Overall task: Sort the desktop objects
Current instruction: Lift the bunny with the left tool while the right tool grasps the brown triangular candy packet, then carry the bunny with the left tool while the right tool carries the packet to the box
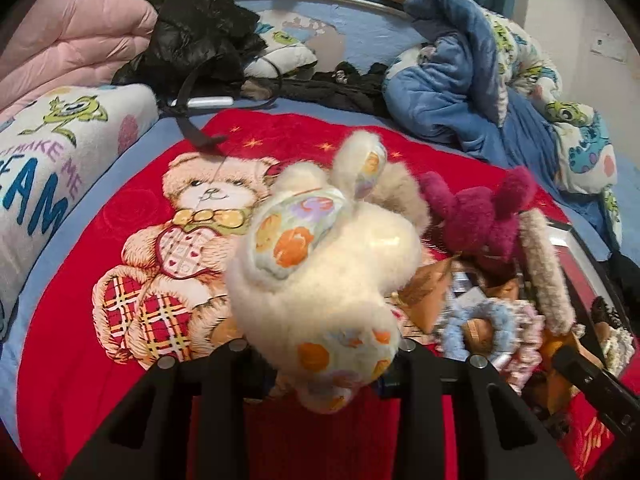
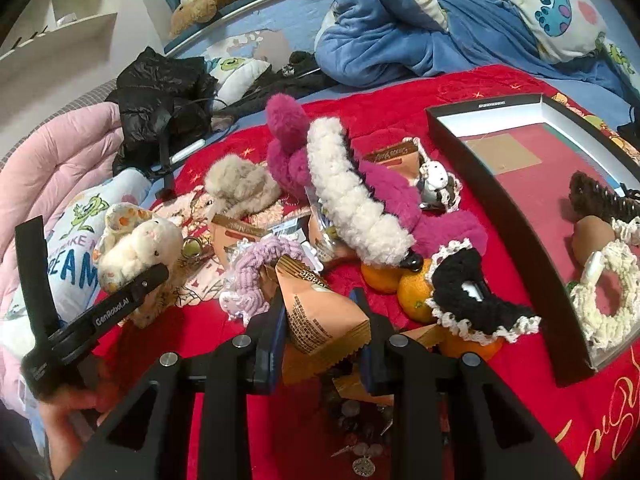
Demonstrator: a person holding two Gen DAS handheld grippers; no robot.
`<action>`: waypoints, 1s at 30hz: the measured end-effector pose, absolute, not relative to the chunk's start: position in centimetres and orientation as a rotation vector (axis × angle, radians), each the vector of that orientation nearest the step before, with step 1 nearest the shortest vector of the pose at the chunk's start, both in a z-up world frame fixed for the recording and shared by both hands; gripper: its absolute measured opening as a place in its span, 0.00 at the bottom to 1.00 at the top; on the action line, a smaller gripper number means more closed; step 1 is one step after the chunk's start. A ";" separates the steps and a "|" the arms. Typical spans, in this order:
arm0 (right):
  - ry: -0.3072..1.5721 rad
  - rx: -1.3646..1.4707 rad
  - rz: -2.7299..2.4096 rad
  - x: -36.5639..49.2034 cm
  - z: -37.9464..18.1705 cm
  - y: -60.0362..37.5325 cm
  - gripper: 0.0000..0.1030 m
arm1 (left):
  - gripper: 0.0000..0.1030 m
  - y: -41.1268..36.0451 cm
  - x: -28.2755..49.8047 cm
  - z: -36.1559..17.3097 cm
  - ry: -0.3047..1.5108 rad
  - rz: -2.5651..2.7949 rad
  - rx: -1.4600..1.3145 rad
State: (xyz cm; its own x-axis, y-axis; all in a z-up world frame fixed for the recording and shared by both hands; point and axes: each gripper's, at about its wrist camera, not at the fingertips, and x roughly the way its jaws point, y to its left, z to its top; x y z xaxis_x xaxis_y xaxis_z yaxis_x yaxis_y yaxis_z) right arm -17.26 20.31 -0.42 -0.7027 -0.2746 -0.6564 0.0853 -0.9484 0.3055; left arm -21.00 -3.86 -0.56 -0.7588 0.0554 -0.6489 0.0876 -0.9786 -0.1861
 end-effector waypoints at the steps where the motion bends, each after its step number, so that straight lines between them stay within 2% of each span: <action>1: -0.380 1.098 -2.703 -17.2 -0.3 20.4 0.28 | 0.34 -3.5 -20.8 -0.3 0.318 -2.922 1.082; 20: -0.465 1.005 -2.781 -14.0 3.0 26.0 0.28 | 0.34 6.9 -15.0 5.0 0.104 -3.114 1.052; 30: -0.530 0.958 -2.924 -10.2 5.0 35.0 0.28 | 0.34 16.3 -12.5 7.1 0.034 -3.297 1.037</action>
State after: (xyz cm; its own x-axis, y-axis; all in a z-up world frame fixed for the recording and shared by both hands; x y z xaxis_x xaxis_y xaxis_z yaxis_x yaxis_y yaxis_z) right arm -10.18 35.05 4.98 -0.8114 -0.1227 -0.5714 -0.0858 -0.9422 0.3240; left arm -12.50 16.29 7.10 -0.7751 0.3016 -0.5553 -0.2901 -0.9505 -0.1114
